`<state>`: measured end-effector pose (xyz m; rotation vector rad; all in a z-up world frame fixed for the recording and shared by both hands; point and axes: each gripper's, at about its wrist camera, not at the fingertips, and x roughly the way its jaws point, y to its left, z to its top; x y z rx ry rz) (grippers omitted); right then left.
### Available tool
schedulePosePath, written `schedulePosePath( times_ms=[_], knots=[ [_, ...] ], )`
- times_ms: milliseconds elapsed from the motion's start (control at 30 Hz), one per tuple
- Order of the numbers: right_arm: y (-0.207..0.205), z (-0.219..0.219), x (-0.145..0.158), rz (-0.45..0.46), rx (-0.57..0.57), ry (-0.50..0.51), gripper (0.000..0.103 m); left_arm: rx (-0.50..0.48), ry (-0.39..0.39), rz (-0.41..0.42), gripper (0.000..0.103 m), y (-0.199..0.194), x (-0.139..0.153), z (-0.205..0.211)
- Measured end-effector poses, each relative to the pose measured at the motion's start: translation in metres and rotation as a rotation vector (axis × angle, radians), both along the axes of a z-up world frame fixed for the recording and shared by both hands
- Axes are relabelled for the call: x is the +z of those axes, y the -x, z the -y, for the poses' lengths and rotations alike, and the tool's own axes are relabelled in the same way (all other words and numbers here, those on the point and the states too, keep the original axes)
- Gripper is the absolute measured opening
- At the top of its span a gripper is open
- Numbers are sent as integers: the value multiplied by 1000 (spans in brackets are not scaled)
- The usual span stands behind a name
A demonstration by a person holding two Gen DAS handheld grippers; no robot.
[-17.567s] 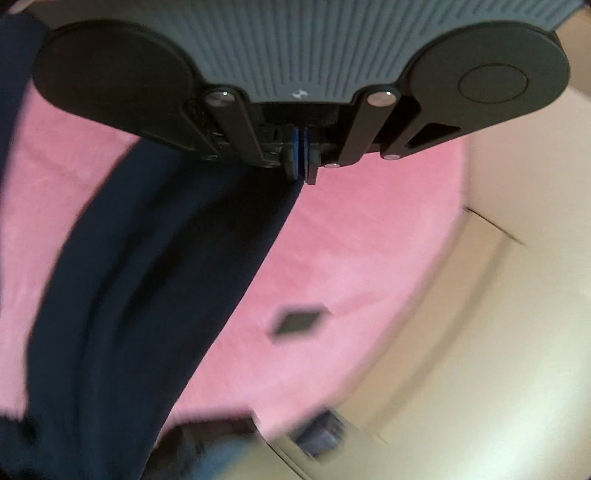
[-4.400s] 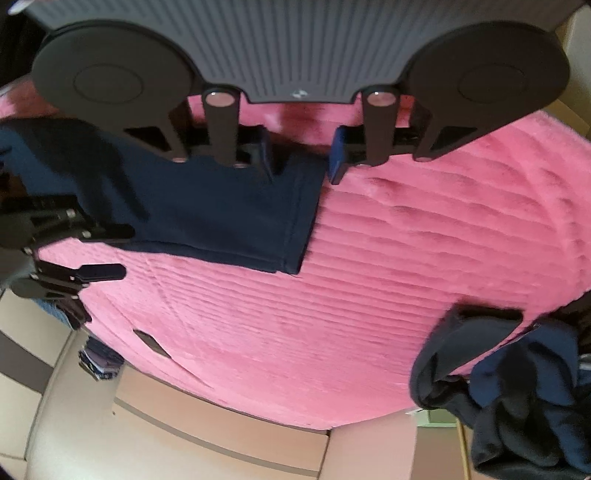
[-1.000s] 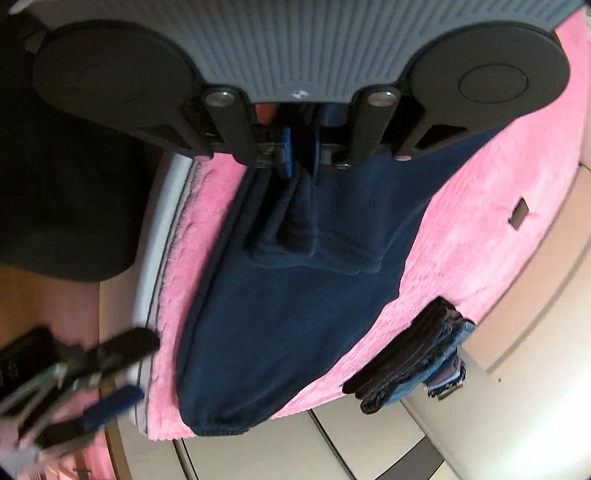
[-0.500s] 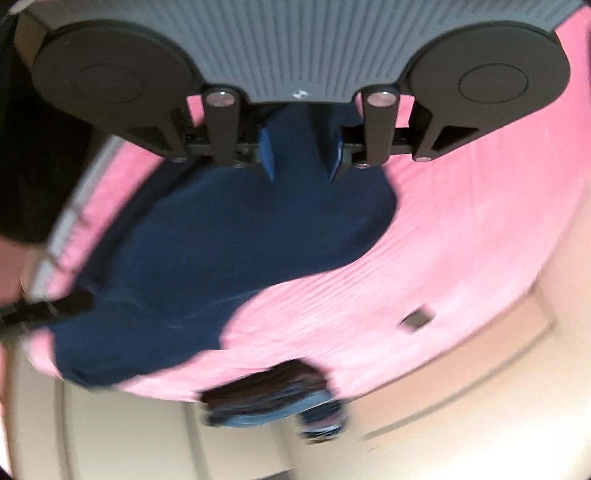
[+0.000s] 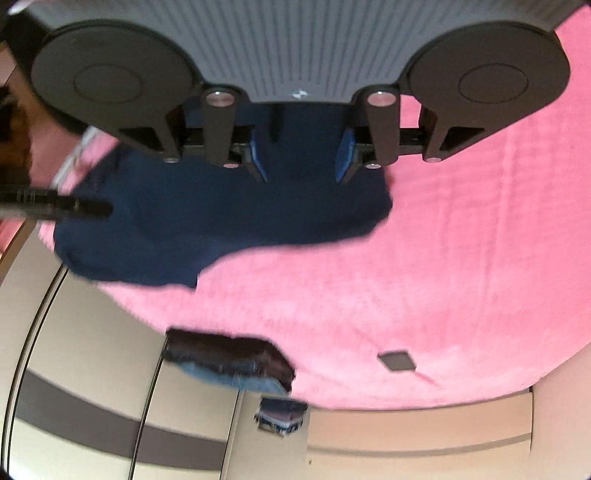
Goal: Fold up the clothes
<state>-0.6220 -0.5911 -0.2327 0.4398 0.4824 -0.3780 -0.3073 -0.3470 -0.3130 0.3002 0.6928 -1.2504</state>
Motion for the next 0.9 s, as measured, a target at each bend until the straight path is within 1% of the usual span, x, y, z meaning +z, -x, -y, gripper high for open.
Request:
schedulePosePath(
  times_ms=[67, 100, 133, 167, 200, 233, 267, 333, 400, 467, 500, 533, 567, 600, 667, 700, 767, 833, 900],
  knots=[
    [-7, 0, -6, -21, 21, 0, 76, -30, 12, -14, 34, -10, -1, 16],
    [-9, 1, -11, -37, 19, -3, 76, -41, 5, -23, 34, -16, -6, 25],
    [-11, 2, -15, -53, 16, -5, 76, -41, -30, -27, 33, -22, -14, 35],
    [-13, 3, -19, -70, 13, -8, 76, -39, -71, -7, 30, -26, -23, 42],
    [-12, 4, -20, -66, 9, -12, 76, -38, -108, 25, 20, -29, -32, 47],
    [-12, 5, -18, -60, 9, -13, 76, -37, -145, 58, 15, -32, -41, 52],
    [-11, 6, -17, -53, 9, -13, 76, -37, -156, 64, 15, -35, -44, 54],
    [-11, 8, -14, -46, 14, -12, 76, -35, -148, 42, 10, -40, -44, 53],
    [-13, 9, -15, -50, 19, -12, 76, -25, -152, 25, 8, -45, -43, 54],
    [-14, 8, -14, -43, 17, -5, 76, -8, -142, 4, 8, -46, -37, 51],
    [-14, 7, -12, -27, 10, 12, 76, -9, -123, 5, 9, -44, -31, 51],
    [-14, 7, -9, -11, 9, 25, 76, -15, -100, 10, 16, -42, -23, 50],
    [-16, 7, -7, 9, 12, 30, 76, -19, -85, 16, 19, -41, -18, 51],
    [-18, 7, -4, 32, 25, 34, 76, -23, -74, 22, 22, -40, -16, 52],
    [-26, 8, 1, 61, 61, 38, 76, -17, -89, 34, 22, -44, -20, 61],
    [-33, 9, 1, 58, 91, 34, 76, -15, -106, 39, 24, -46, -25, 66],
    [-50, 15, -5, 15, 138, 0, 76, -23, -139, 42, 24, -49, -36, 75],
    [-66, 24, -19, -65, 145, -32, 76, -34, -152, 51, 24, -50, -40, 81],
    [-65, 24, -18, -66, 138, -33, 76, -35, -155, 48, 24, -50, -37, 81]
  ],
)
